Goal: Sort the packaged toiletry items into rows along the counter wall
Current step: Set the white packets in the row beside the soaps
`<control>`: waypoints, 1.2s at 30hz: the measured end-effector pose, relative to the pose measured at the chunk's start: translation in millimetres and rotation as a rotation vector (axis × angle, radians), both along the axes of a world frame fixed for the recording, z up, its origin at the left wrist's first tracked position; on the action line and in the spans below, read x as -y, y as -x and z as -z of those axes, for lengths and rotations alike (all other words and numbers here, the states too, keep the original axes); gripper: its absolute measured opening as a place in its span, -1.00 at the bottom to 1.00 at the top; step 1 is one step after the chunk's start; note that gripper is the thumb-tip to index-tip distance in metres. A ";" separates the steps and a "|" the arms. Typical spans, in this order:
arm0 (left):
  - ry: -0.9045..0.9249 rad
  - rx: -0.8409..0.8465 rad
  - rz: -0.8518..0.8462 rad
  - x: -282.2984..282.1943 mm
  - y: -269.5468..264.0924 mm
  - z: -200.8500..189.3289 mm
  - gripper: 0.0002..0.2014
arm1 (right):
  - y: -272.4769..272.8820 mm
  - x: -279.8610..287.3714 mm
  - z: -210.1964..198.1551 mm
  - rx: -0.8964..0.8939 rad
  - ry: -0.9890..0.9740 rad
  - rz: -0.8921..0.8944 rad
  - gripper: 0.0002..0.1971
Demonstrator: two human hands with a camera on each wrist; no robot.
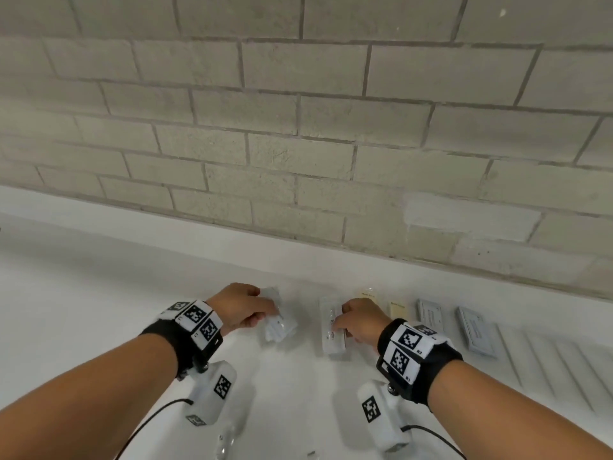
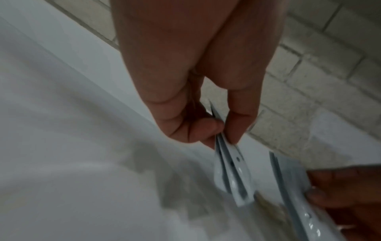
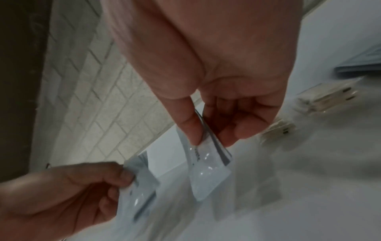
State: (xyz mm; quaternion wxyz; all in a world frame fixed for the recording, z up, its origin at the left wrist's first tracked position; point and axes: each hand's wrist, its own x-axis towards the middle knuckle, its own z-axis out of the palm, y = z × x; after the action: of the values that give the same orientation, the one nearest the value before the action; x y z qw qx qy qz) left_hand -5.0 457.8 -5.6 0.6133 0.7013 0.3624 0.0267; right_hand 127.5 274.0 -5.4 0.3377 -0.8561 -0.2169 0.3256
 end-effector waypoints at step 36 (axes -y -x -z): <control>-0.777 -0.276 0.344 27.3 -146.6 38.6 -0.69 | -39.1 -36.6 18.7 0.508 0.416 -0.286 -0.80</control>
State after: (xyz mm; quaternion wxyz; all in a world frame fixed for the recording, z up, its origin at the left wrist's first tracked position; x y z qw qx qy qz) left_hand 141.6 430.5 -44.2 0.2456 0.9268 0.2820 -0.0350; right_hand 166.6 310.6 -24.1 0.0426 -0.9211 -0.3407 0.1834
